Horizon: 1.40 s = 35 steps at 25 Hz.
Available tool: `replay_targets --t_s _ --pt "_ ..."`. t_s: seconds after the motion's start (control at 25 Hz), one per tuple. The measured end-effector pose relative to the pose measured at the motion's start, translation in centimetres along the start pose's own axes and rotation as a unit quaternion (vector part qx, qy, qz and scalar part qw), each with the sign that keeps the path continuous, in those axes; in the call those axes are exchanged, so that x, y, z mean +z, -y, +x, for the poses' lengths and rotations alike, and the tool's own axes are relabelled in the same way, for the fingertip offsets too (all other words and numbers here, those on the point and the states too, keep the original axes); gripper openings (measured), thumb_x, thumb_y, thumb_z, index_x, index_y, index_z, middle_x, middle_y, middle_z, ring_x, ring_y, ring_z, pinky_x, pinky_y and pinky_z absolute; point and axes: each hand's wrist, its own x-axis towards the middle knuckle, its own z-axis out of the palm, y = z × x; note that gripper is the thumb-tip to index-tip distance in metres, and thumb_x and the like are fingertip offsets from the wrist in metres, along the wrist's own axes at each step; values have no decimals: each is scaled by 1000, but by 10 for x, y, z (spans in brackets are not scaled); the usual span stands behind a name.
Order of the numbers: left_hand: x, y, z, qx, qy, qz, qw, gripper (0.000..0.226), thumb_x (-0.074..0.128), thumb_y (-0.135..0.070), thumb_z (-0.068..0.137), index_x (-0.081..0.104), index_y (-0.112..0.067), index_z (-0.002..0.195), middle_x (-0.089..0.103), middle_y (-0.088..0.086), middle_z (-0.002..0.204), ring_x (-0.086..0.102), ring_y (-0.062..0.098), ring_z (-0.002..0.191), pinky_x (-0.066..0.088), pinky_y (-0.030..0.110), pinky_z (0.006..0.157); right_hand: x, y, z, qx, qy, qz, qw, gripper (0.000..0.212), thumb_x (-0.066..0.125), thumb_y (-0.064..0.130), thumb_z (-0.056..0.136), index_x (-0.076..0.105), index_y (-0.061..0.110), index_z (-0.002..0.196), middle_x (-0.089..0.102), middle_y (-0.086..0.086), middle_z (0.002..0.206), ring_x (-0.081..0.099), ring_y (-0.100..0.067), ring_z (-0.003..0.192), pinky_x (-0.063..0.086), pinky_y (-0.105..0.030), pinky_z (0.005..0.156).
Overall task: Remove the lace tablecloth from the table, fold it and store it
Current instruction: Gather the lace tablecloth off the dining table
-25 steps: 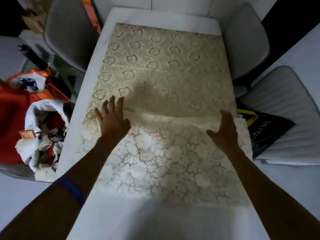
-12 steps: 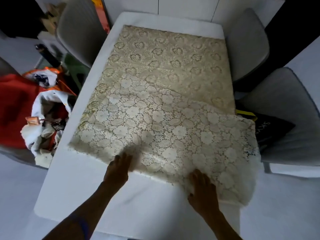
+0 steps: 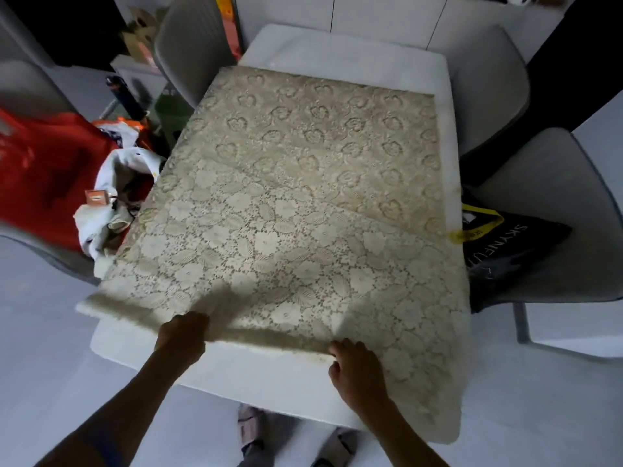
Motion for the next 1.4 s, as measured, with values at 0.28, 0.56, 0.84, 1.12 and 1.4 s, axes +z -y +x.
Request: replay_targets --t_s 0.28,0.56,0.84,1.12,1.4 --pt "25 43 -56 56 135 -156 977 34 51 -10 77 46 -43 75 51 -14 101 57 14 110 46 22 80 22 13 -46 41 155 93 983 24 45 20 89 57 20 110 59 -3 117 55 -24 111 43 -31 91" --pt "-48 -26 -8 175 95 -171 965 20 54 -25 87 56 -29 107 61 -7 117 57 15 109 46 26 88 -34 -33 -23 112 115 161 974 27 52 19 88 62 20 113 65 0 115 60 -17 107 44 -24 84" --pt "-123 -172 60 226 57 -193 953 31 56 -26 87 55 -26 118 61 -3 121 55 20 115 45 31 94 -86 -133 45 120 39 187 974 35 55 19 89 56 21 125 59 -3 127 55 -24 113 49 -34 91" --pt "-138 -263 129 187 66 -124 972 61 59 -15 85 39 -24 141 29 8 155 30 28 140 42 39 103 -87 -226 112 121 84 60 987 77 53 24 91 9 26 154 0 -1 164 14 -31 147 28 -45 115" --pt "-134 -252 171 200 45 -34 978 86 70 -29 81 21 -24 151 25 12 152 42 31 127 53 37 91 -90 -253 150 107 107 110 982 28 61 24 81 47 24 105 60 0 91 63 -27 88 43 -28 57"
